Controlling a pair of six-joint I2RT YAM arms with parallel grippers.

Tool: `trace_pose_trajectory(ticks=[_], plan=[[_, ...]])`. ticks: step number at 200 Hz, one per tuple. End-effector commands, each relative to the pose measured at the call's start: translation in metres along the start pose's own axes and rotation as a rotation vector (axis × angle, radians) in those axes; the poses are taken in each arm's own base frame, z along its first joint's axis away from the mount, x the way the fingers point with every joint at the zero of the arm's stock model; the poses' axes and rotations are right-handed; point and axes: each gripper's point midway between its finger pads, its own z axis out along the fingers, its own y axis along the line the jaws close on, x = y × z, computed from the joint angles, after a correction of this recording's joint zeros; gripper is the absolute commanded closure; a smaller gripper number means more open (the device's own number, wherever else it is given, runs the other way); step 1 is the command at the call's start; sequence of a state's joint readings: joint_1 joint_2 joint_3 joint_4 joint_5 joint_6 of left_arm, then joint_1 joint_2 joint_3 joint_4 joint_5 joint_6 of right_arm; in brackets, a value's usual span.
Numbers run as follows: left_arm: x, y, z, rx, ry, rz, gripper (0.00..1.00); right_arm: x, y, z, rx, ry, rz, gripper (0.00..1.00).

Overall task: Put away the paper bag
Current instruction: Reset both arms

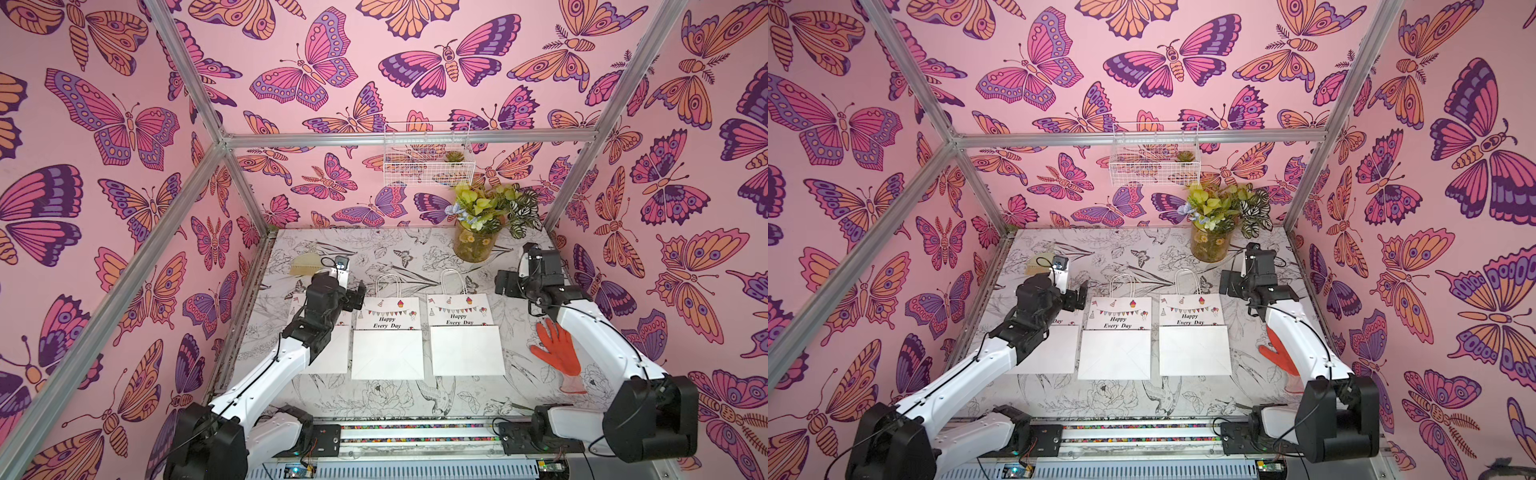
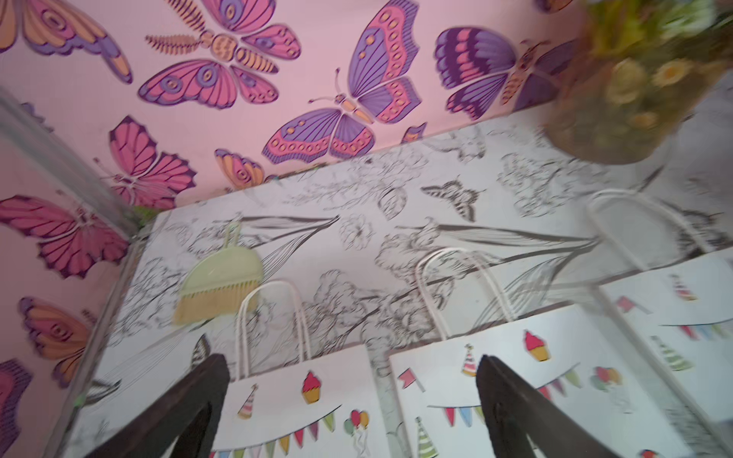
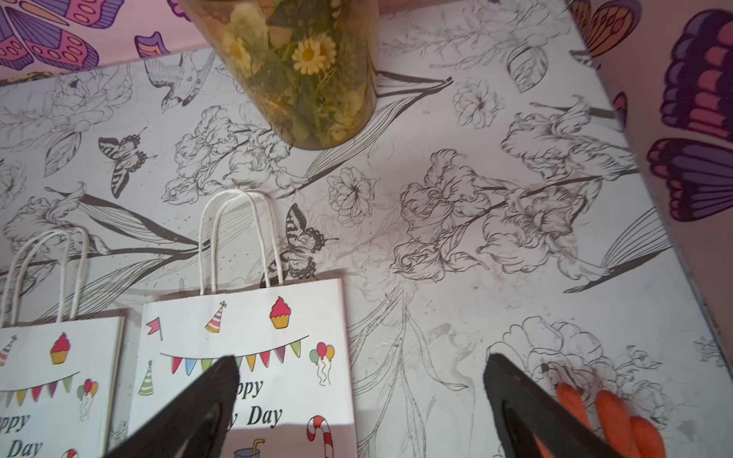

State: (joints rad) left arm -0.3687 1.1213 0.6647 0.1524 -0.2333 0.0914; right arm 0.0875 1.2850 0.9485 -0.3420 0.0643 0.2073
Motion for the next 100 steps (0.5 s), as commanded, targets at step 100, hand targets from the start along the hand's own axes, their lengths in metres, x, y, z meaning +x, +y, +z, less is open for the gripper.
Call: trace_pose_trajectory(ticks=[100], plan=[[0.124,0.079,0.038,-0.118,-0.120,-0.214,0.00,0.028,-0.044,0.052,0.104,-0.322,-0.116,0.01]])
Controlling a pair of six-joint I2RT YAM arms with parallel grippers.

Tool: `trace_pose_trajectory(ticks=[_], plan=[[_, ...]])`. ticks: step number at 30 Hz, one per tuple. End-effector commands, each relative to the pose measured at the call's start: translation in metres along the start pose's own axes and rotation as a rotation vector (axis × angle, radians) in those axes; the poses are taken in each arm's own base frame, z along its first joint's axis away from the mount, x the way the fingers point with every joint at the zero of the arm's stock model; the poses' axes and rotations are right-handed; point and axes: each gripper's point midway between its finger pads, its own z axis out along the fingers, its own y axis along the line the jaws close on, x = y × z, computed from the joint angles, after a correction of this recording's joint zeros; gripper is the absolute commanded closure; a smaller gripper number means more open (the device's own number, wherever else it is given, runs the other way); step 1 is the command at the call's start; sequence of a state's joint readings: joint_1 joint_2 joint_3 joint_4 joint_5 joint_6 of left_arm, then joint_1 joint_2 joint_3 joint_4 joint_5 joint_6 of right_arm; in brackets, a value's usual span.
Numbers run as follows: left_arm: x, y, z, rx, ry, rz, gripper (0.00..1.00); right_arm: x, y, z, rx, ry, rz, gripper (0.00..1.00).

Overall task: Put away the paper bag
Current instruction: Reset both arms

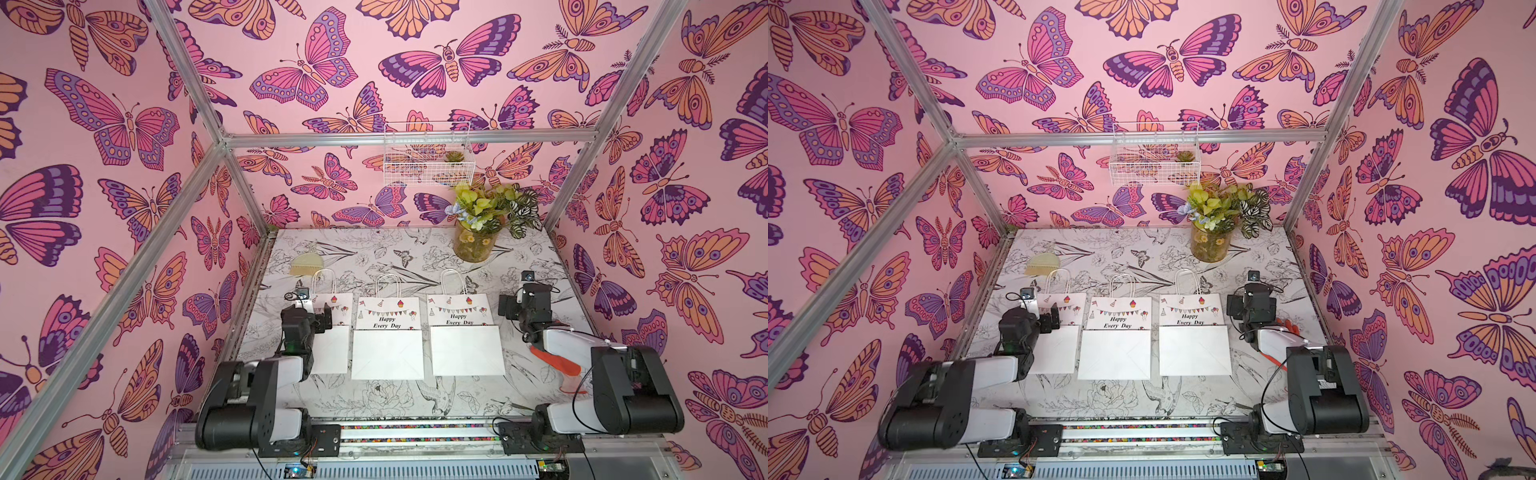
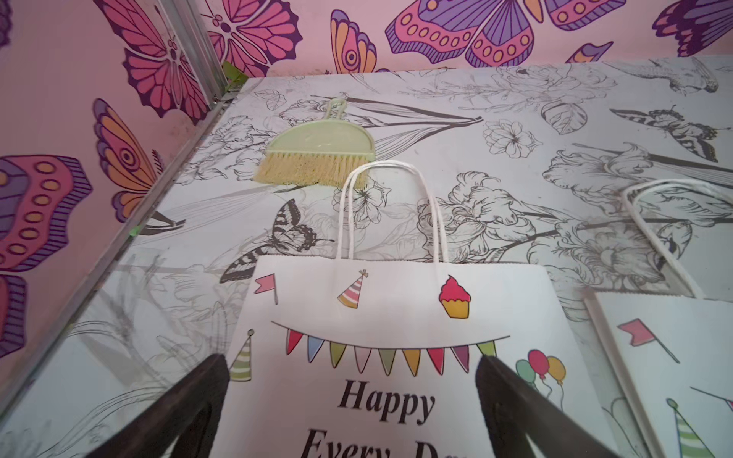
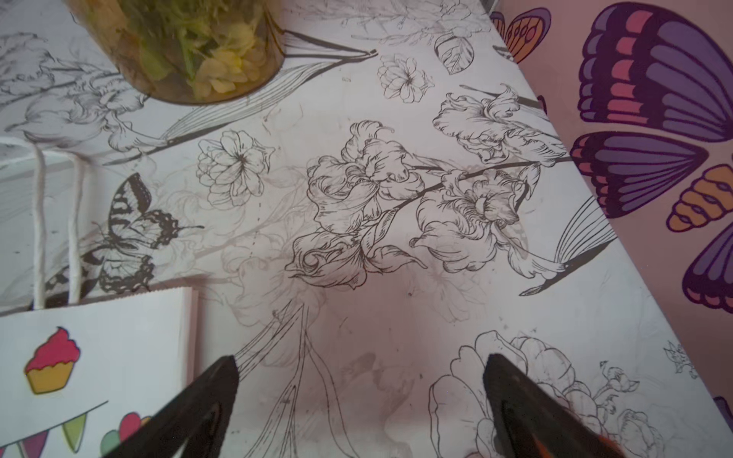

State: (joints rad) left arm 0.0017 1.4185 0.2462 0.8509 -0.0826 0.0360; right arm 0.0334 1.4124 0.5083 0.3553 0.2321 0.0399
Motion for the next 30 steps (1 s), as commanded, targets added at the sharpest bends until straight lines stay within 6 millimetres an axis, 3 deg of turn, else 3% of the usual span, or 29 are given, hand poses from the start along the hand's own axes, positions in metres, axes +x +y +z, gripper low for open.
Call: trace_pose_trajectory(ticks=[1,4,8,10,12,15,30], plan=[[-0.023,-0.013,0.007,0.087,-0.166,-0.033,0.00,-0.038,0.009,-0.011,-0.082,-0.180,0.019,0.01],[-0.020,-0.013,0.009,0.094,-0.086,-0.039,0.00,-0.043,0.018,-0.023,-0.156,-0.280,0.045,0.01],[-0.021,-0.023,0.011,0.147,-0.094,-0.006,0.00,-0.030,0.003,-0.015,-0.075,-0.409,0.120,0.01],[-0.019,-0.024,0.018,0.148,-0.056,-0.006,0.00,-0.026,0.008,-0.014,-0.086,-0.380,0.096,0.01],[-0.029,-0.018,0.025,0.112,-0.066,-0.021,0.00,-0.025,0.009,-0.013,-0.058,-0.325,0.073,0.01],[-0.027,-0.016,0.026,0.099,-0.054,-0.020,0.00,-0.030,0.014,0.004,-0.077,-0.287,0.074,0.01],[-0.028,-0.016,0.028,0.090,-0.048,-0.017,0.00,-0.027,0.022,0.003,-0.135,-0.240,0.047,0.01]])
